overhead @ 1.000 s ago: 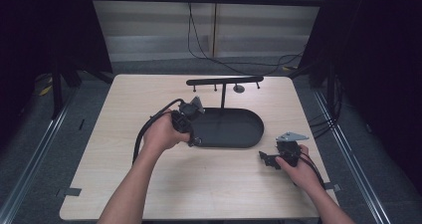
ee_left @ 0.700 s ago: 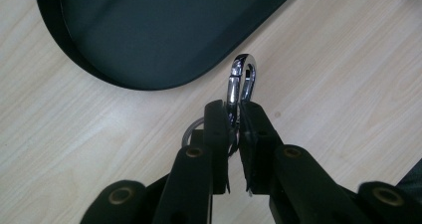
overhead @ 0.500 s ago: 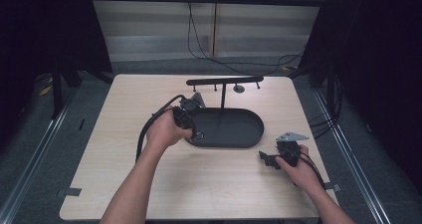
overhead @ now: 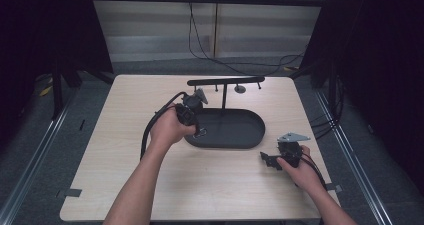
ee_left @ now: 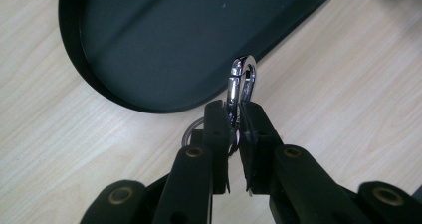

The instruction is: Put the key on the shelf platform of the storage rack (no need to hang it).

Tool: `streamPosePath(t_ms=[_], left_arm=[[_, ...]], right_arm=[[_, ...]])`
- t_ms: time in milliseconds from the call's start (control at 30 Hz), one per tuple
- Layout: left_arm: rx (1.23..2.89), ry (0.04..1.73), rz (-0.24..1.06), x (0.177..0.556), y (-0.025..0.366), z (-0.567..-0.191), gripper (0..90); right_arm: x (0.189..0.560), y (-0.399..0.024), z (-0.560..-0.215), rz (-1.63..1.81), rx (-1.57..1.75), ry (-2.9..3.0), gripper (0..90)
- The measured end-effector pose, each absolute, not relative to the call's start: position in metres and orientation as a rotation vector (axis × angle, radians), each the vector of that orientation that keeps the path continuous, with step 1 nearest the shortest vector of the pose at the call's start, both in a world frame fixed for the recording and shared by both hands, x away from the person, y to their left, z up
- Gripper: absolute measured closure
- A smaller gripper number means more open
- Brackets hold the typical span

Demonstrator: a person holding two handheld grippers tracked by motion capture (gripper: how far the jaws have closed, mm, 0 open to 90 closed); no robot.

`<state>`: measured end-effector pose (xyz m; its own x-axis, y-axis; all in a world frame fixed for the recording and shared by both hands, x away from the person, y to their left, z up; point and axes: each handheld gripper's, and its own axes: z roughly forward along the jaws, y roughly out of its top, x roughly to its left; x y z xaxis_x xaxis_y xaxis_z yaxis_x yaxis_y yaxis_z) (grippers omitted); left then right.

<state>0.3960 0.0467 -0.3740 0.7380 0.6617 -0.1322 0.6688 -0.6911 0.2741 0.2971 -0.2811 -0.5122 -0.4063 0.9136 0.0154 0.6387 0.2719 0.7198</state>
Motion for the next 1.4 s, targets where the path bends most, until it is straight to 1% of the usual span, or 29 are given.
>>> streamPosePath(t_ms=[467, 700, 900, 1400], left_arm=[[2.610, 1.063, 0.015, 0.402, 0.037, -0.386, 83.0], [2.600, 1.070, 0.022, 0.405, 0.032, -0.392, 82.9], [2.603, 1.067, 0.000, 0.408, 0.028, -0.401, 82.9], [2.597, 1.082, 0.015, 0.416, 0.019, -0.416, 82.9]], right_arm=[[0.297, -0.281, -0.512, 0.924, 1.408, 2.145, 15.4], [0.297, -0.281, -0.512, 0.924, 1.408, 2.145, 15.4], [0.297, -0.281, -0.512, 0.924, 1.409, 2.145, 15.4], [0.297, -0.281, -0.512, 0.923, 1.406, 2.147, 15.4]])
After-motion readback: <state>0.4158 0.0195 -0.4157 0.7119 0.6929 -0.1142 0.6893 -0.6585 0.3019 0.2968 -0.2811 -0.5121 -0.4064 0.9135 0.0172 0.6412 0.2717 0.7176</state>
